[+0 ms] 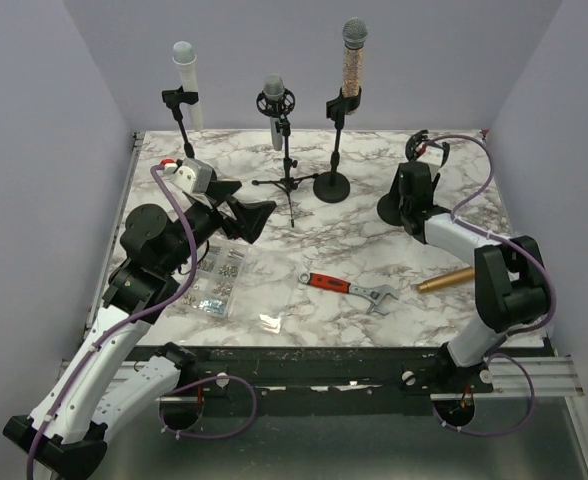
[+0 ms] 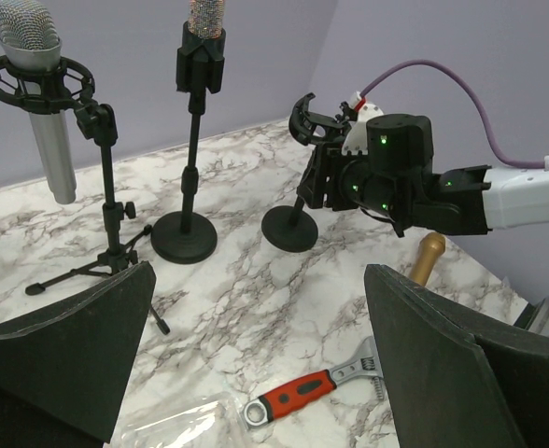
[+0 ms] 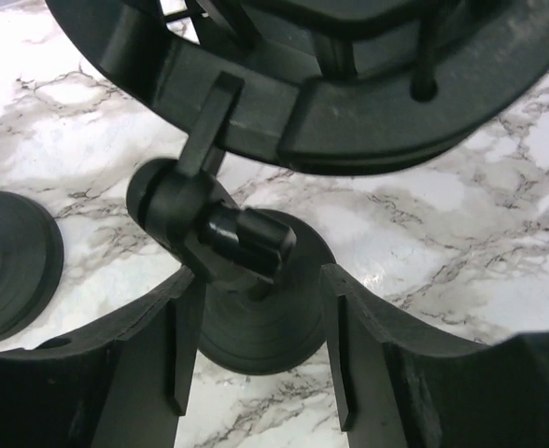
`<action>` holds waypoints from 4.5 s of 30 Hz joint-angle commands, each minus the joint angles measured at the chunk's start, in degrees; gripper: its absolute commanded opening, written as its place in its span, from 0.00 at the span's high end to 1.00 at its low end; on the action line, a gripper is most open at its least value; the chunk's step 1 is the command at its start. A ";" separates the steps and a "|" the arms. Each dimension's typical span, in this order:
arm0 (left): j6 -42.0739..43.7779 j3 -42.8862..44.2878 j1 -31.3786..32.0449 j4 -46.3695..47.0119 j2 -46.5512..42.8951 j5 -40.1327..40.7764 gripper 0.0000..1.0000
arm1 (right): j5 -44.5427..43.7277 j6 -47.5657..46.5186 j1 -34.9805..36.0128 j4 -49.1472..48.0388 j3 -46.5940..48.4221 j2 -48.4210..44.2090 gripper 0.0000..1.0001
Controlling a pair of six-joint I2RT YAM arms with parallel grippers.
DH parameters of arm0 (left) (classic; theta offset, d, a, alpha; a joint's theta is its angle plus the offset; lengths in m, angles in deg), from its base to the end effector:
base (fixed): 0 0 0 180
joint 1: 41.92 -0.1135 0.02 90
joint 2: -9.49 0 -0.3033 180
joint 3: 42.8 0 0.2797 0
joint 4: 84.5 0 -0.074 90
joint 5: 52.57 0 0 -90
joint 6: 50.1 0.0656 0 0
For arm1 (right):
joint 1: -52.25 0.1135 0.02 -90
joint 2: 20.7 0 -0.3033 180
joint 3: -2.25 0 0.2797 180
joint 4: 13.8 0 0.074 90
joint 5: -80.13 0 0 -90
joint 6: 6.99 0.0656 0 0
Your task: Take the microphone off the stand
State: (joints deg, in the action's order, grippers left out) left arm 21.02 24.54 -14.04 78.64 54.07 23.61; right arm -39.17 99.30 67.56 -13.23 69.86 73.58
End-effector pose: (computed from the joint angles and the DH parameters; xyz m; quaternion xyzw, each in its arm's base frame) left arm 0.1685 -0.1068 0.4488 0.1412 0.6559 -0.3665 0.6447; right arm 0.4032 0.0771 0.2304 0.1388 0.8248 -0.0706 0.5435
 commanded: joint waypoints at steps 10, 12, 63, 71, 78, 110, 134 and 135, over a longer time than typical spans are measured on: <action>0.26 1.60 0.33 -0.25 1.33 0.35 0.01 | -9.11 -3.91 0.42 -14.60 5.74 9.86 0.84; 0.35 1.55 0.29 -0.28 2.04 0.63 0.01 | -10.24 -5.51 0.37 -16.44 7.37 11.31 0.89; 3.63 1.10 0.27 0.20 4.28 1.62 0.02 | 18.90 0.86 -6.52 19.25 42.86 18.06 0.00; 3.23 0.59 0.29 1.53 5.08 -1.12 0.01 | 47.09 -0.85 -6.43 10.73 43.00 9.64 0.00; 3.84 0.43 0.31 1.57 5.54 -0.59 0.01 | 56.79 1.23 -5.44 9.36 53.33 13.48 0.00; 4.53 0.68 0.33 1.04 6.73 -0.33 0.01 | 38.04 -10.82 3.65 16.47 70.89 24.18 0.16; -2.43 2.38 0.98 7.48 14.95 -3.95 0.01 | 32.13 -9.47 6.56 22.50 57.27 9.51 0.99; -3.10 3.11 1.20 7.59 15.77 -4.08 0.01 | 32.03 -8.91 6.63 23.67 57.44 9.09 0.99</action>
State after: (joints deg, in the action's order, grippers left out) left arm 22.35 24.26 -13.86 83.62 67.23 22.78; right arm -5.43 86.10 72.83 5.39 127.58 86.65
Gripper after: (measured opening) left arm 0.979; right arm 0.467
